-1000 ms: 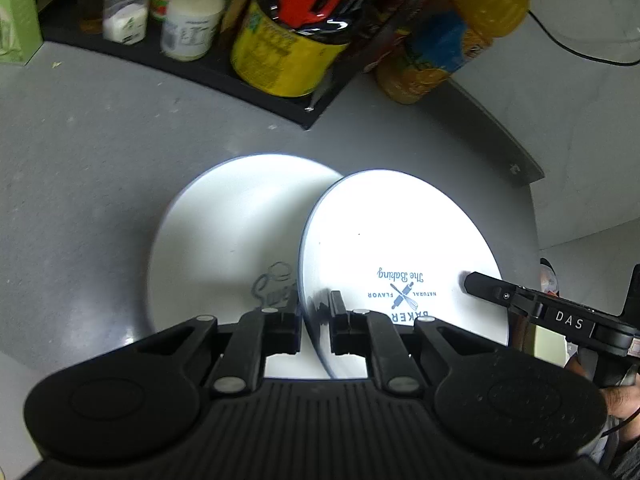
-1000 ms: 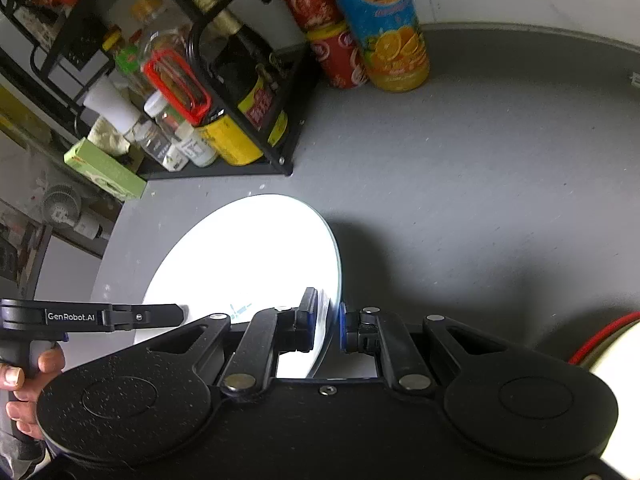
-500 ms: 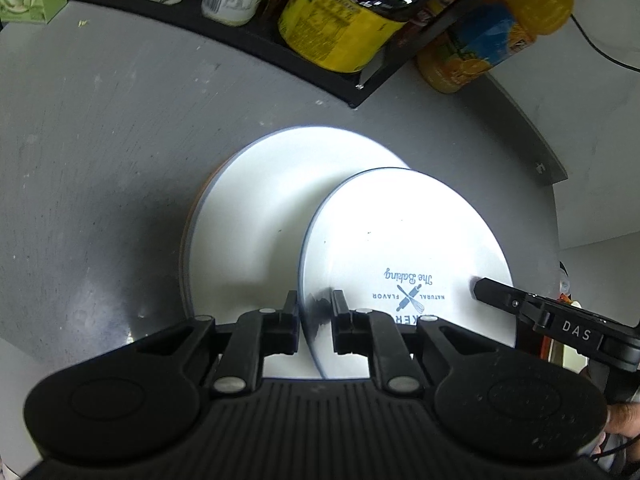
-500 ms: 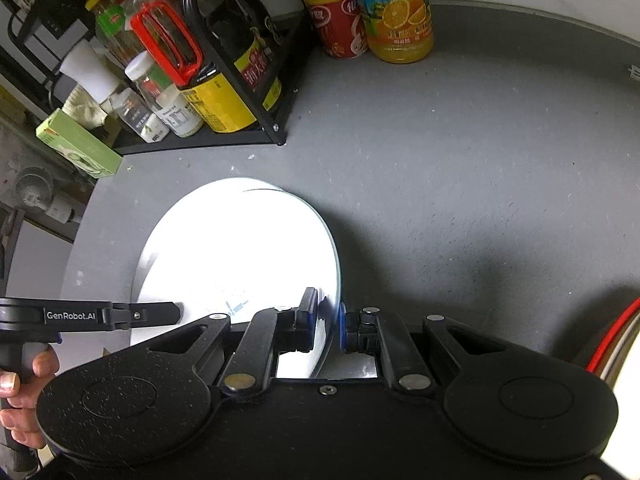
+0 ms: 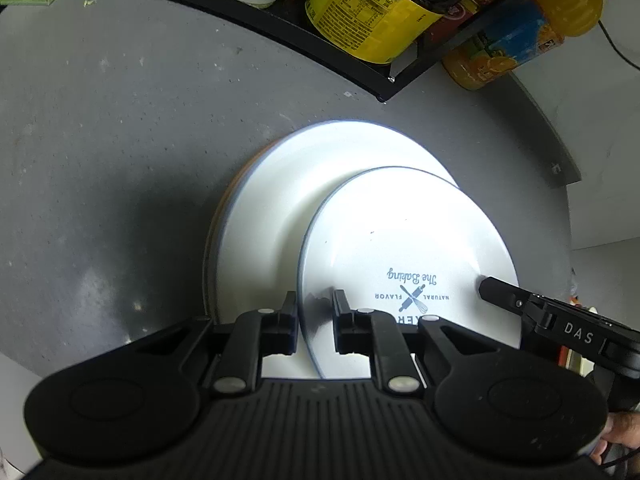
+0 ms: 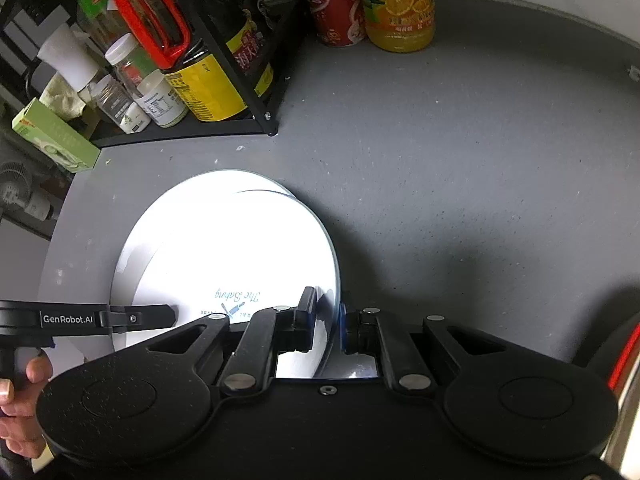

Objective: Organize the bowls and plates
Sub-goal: 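Lower the 'BAKERY' plate onto the stack and open both tools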

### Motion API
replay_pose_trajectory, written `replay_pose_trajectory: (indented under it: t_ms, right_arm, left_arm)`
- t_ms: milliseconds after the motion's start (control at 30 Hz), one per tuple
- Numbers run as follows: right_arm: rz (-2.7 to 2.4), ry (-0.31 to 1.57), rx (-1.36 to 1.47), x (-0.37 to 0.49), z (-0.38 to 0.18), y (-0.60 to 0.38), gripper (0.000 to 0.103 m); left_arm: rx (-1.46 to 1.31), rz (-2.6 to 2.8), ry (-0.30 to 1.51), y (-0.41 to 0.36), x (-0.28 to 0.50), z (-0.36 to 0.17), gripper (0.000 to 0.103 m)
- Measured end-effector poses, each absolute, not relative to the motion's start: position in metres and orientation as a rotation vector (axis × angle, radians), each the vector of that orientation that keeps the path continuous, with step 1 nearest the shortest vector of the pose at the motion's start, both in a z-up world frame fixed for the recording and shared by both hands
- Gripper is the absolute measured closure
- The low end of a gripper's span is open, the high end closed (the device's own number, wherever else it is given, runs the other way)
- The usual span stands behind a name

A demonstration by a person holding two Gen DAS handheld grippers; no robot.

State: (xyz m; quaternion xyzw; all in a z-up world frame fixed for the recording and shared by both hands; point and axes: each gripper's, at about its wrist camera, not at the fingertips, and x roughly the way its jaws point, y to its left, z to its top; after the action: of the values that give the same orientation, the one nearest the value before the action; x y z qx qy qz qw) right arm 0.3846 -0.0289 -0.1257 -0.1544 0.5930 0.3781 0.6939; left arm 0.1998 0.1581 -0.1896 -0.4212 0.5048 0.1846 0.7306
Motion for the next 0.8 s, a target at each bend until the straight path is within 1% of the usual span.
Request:
replay_pose_trajectory:
  t_ms: [233,300,400,633,667,700,733,800]
  right_arm:
    - [0.831,1.313,-0.358,0.383,-0.128,-0.023,0.091]
    - [0.83,1.303,-0.374,0.38,-0.128,-0.021,0.092]
    - [0.832,1.28,-0.37,0.38,-0.126,-0.021,0.093]
    - [0.853,1.268,-0.368,0.381,-0.127,-0.02,0.093]
    - [0.853,1.263,-0.367,0.38,-0.127,-0.021,0.093]
    - [0.851,1.26,-0.363,0.38,-0.127,-0.021,0.093]
    - [0.847,1.257,-0.357,0.379,-0.127,-0.022,0.092]
    - [0.863,1.239,-0.337,0.377,-0.123,-0.025,0.087]
  left_arm:
    - [-0.911,0.415,1.133,0.161,0.202,-0.19,0.088]
    - [-0.891,0.434,1.142,0.161,0.201,-0.188,0.089]
    - [-0.846,0.459,1.144,0.161,0.199,-0.182,0.088]
    - [-0.773,0.481,1.146,0.161,0.199,-0.16,0.087]
    - [-0.768,0.487,1.146,0.161,0.2,-0.156,0.084]
    - [-0.764,0.496,1.146,0.162,0.199,-0.152,0.076]
    - [-0.757,0.508,1.142,0.161,0.2,-0.147,0.07]
    - [-0.721,0.53,1.134,0.159,0.201,-0.139,0.045]
